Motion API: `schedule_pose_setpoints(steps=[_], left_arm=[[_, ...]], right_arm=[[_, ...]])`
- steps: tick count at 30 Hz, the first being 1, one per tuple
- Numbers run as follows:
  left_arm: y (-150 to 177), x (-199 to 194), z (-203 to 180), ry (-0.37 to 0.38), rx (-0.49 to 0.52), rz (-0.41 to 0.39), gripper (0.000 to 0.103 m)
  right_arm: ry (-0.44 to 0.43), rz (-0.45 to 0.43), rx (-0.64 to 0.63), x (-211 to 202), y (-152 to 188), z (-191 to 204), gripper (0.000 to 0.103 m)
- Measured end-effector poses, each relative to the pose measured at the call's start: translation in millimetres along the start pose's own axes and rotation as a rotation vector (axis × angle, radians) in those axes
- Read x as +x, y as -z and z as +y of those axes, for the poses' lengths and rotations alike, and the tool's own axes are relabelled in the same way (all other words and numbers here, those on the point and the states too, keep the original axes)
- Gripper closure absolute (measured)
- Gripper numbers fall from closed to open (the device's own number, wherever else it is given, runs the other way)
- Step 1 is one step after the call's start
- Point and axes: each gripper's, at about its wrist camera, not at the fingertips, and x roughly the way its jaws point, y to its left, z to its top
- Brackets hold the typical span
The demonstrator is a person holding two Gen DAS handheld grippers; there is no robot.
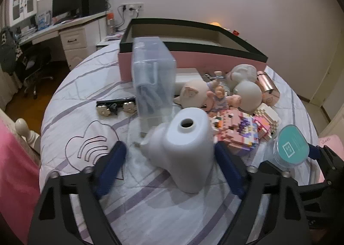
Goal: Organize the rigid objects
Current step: 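Grasp the white humidifier with the left tool while the right tool grasps the teal case, then carry both items into the box and open both tools to release them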
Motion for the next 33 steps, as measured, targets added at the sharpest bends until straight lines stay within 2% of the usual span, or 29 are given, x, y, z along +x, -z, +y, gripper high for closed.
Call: schedule_pose_setpoints(steps=[7,12,13,15,16,26,33], left_arm=[[1,-2,5,0.034,-0.011,-0.001,0.026],[-1,-3,9,0.045,-0.014,-0.001,0.026],[-1,-3,9,0.048,-0.014,0.002,0.026],[-2,-4,10,0.056,-0.015,0.007,0.026],[-1,-5,10,0.065,-0.014,0.008,0.039],[1,-20,16,0.104,-0.013,0.034,0.039],[-14,-50,17,0.105,0.014,0.021,0.039]], right_arm=[[0.04,0.019,-0.025,3,-2,5,0.0],[0.021,0.021,-0.037,0,-5,5,0.001],[0.01,0.02,-0.049,0,-5,6,0.003],[0.01,0.015,-0.064,-1,-6,9,0.022],[-0.004,0.011,-0.065,-3,-7,10,0.031],[-0.089,0.022,-0.04,-14,-14,2,0.03],[-0.145,-0.02,-0.029,-37,-45,-3,0.03]])
